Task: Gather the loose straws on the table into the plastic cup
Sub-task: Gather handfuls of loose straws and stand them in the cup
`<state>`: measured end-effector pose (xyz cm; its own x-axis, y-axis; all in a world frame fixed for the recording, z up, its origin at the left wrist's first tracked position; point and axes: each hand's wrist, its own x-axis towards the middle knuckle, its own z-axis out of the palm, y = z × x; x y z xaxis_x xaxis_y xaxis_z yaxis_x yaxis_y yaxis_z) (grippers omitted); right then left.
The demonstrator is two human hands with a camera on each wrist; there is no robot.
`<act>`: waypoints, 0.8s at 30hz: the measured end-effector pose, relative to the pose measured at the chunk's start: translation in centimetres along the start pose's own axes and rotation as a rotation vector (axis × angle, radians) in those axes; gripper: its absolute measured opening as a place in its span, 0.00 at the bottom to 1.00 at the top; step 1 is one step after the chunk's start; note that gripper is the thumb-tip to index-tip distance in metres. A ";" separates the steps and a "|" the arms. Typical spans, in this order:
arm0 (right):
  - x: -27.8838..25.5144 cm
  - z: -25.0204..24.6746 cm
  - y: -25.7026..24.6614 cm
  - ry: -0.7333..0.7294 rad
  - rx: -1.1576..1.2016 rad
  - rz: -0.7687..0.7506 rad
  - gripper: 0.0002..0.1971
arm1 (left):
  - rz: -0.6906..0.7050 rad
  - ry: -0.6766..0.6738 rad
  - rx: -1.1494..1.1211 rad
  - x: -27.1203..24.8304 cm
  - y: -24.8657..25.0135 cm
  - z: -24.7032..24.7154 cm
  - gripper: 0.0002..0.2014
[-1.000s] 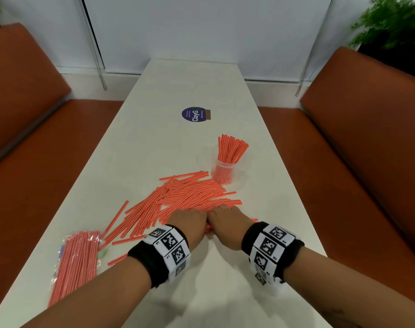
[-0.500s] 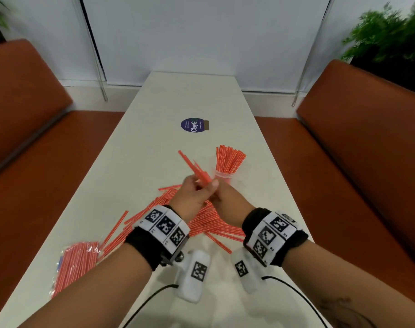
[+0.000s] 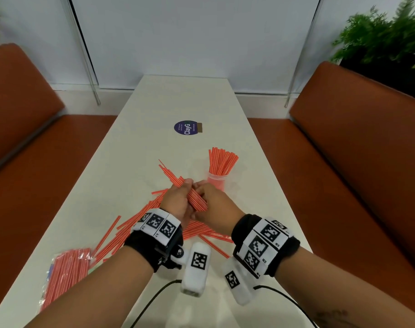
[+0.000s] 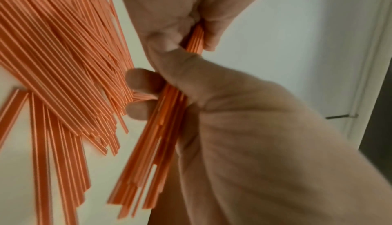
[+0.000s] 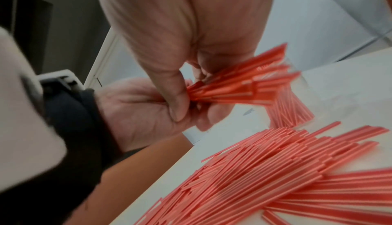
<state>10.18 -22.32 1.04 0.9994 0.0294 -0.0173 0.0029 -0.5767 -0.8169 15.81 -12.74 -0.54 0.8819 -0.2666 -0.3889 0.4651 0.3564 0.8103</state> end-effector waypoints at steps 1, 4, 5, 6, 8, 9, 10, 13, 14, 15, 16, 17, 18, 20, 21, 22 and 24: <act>-0.1 0.0 0.1 0.009 0.018 0.010 0.23 | -0.004 0.008 -0.057 0.0 0.1 0.1 0.13; -0.7 -0.2 0.8 0.014 0.154 0.111 0.21 | -0.017 0.041 -0.250 0.4 0.8 -0.3 0.11; -0.9 -0.3 1.0 0.008 0.213 0.155 0.19 | -0.020 0.056 -0.307 0.7 1.1 -0.5 0.10; -1.2 -0.5 1.2 0.001 0.277 0.212 0.15 | -0.015 0.074 -0.355 0.9 1.5 -0.7 0.09; -1.6 -0.8 1.7 -0.018 0.535 0.374 0.11 | 0.042 0.103 -0.393 0.9 2.0 -0.6 0.08; -1.7 -0.8 1.9 -0.044 0.711 0.449 0.13 | 0.079 0.099 -0.387 0.8 2.3 -0.3 0.08; -1.6 -0.9 2.1 -0.068 0.867 0.505 0.17 | 0.115 0.081 -0.366 0.6 2.4 0.1 0.09; -0.9 -1.2 1.8 -0.110 1.080 0.533 0.22 | 0.169 -0.004 -0.261 0.0 1.8 1.4 0.10; -0.6 -1.2 1.6 -0.119 1.123 0.511 0.21 | 0.167 -0.016 -0.216 -0.1 1.4 1.6 0.09; -0.3 -1.3 1.2 -0.134 1.151 0.480 0.20 | 0.158 -0.022 -0.172 -0.1 1.1 1.8 0.07; 0.0 -1.3 1.0 -0.149 1.160 0.449 0.17 | 0.146 -0.027 -0.141 -0.1 0.9 2.0 0.07; 0.1 -1.3 0.7 -0.166 1.163 0.427 0.16 | 0.133 -0.035 -0.121 -0.1 0.8 2.0 0.07; 0.1 -1.3 0.5 -0.186 1.146 0.422 0.16 | 0.117 -0.049 -0.115 -0.1 0.7 2.0 0.07; -0.2 -1.4 0.2 -0.230 0.981 0.415 0.18 | 0.067 -0.108 -0.113 0.0 0.6 1.7 0.07; -0.3 -1.6 -0.1 -0.215 0.803 0.395 0.19 | 0.041 -0.163 -0.087 0.0 0.6 1.3 0.09; -0.4 -2.2 -0.4 -0.171 0.587 0.352 0.20 | 0.018 -0.229 -0.036 0.0 0.4 0.9 0.10; 0.4 -3.7 -1.4 -0.030 0.243 0.225 0.23 | -0.034 -0.360 0.090 -0.2 0.0 0.2 0.13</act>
<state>10.70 -24.54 4.27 0.9727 -0.0504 -0.2265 -0.2292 -0.3601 -0.9043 15.63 -12.90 -0.37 0.7751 -0.5803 -0.2500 0.4706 0.2660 0.8413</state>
